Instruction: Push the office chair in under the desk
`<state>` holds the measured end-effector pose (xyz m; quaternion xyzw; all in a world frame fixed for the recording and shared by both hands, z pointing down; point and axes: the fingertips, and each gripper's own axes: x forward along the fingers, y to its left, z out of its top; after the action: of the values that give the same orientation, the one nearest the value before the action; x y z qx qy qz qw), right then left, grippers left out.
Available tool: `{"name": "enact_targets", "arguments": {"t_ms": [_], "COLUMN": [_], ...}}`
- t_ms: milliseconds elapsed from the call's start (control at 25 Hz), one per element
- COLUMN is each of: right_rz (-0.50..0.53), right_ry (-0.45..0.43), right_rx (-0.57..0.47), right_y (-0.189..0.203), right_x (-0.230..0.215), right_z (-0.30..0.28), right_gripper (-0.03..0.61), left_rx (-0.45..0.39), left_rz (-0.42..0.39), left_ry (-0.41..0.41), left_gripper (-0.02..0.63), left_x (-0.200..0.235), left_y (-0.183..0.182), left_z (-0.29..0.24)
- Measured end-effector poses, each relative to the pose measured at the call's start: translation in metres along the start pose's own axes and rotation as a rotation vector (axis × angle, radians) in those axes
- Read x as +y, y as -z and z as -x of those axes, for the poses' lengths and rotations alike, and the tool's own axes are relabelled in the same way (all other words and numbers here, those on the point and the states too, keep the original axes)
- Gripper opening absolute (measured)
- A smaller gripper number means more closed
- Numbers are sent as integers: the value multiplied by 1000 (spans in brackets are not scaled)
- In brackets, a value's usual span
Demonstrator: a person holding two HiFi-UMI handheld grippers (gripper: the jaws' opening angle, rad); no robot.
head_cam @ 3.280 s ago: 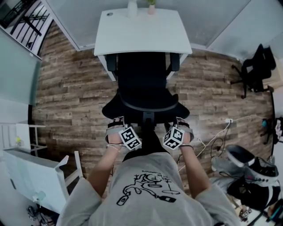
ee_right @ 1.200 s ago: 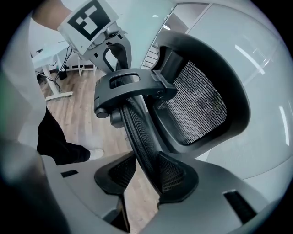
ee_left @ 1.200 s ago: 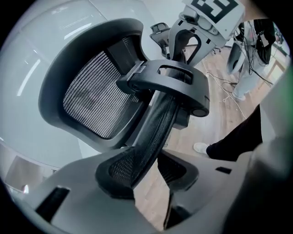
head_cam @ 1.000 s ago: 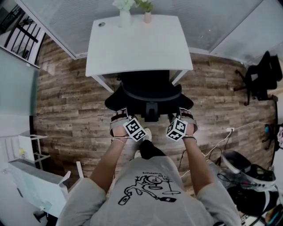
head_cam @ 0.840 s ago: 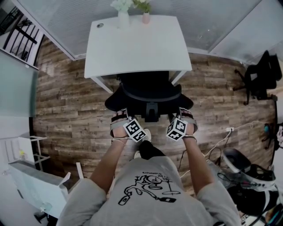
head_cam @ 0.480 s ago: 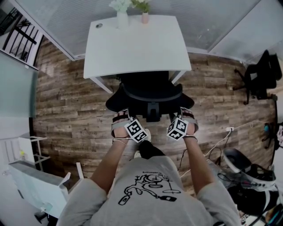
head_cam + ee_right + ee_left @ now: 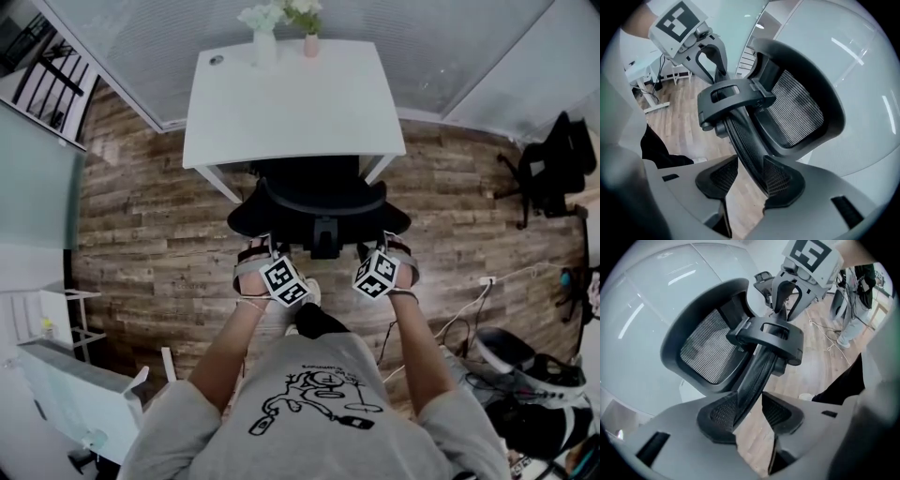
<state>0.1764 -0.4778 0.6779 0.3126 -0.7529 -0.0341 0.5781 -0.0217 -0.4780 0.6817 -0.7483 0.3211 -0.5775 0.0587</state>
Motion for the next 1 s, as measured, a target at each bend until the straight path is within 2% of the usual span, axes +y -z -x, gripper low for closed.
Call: {"name": "enact_targets", "arguments": {"t_ms": [240,480,720,840,1000], "right_rz": [-151,-425,-632,-694,-704], "right_ry": [-7,-10,-40,-61,-71], "right_rx": [-147,-417,-649,-723,-784], "right_y": [-34,-88,-129,-141,-158], "right_x": [-6,-7,-18,-21,-22], "right_z": [44,108,177,205,238], "right_gripper": [158,130,96,81,72], "left_rx": [-140,-398,-706,-780,-829], "left_rz": [197,455,731,798,817], "left_ry": [58,139,175,182,197], "left_gripper": [147,117,81,61,41], "left_x": [3,13,57,67,70], "left_y": [-8,-42,-83,-90,-97], "left_z": [47,109,193,222,247]}}
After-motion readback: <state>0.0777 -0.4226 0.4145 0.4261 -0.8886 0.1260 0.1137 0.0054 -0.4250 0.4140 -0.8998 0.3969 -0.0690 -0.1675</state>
